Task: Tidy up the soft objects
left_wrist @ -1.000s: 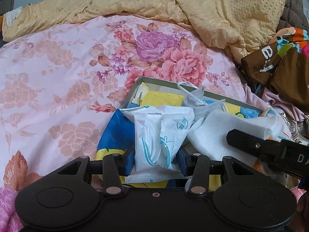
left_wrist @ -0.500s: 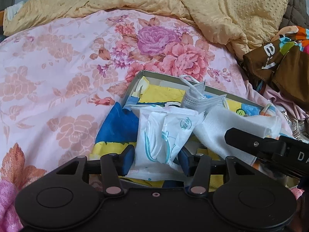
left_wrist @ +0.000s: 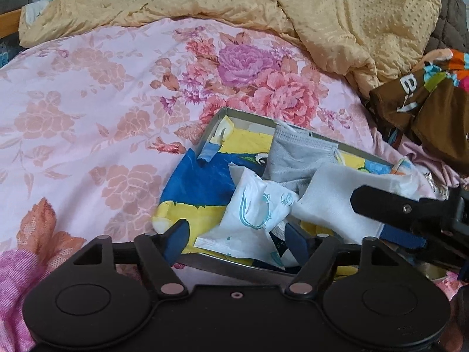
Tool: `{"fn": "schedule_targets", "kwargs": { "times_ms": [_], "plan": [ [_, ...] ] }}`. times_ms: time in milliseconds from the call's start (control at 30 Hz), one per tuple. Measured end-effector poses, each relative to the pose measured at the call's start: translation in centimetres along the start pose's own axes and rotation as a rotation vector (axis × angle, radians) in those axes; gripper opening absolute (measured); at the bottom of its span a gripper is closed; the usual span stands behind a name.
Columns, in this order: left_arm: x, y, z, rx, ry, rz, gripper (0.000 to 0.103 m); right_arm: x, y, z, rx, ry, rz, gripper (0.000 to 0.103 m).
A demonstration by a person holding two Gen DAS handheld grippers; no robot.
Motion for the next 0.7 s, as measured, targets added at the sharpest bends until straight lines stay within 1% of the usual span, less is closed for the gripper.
{"fn": "schedule_targets", "kwargs": {
  "times_ms": [67,133,233,467,600,700],
  "plan": [
    [0.1,0.0,-0.5,-0.003,0.001,-0.014,0.078,0.3,0.0,-0.3,0.002,-0.001,0.0,0.078],
    [0.3,0.0,-1.1,-0.005,0.003,-0.021,0.079,0.6,0.0,-0.9,0.001,0.001,0.003,0.084],
    [0.6,-0.2,-2.3,-0.012,0.012,-0.034,0.082,1.2,0.1,-2.0,0.0,0.018,0.004,0.091],
    [1.3,-0.8,-5.6,-0.03,0.018,-0.051,0.085,2.4,0.5,-5.2,-0.014,0.002,-0.021,0.097],
    [1.6,-0.8,-8.1,-0.063,0.018,-0.068,0.091,3.1,0.3,-7.4,-0.033,-0.008,-0.017,0.099],
    [1.6,-0.9,-10.0,-0.089,0.013,-0.061,0.092,3.6,-0.3,-9.3,-0.039,-0.032,-0.031,0.101]
  ]
}}
Point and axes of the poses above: each gripper's, at about its wrist camera, not at the fingertips, and z roughly the way its jaws point, x to its left, y to its top, the point moved 9 cm from there along z, roughly the way its jaws point, and after that the axes turned 12 degrees about y, right-handed, at the moved point
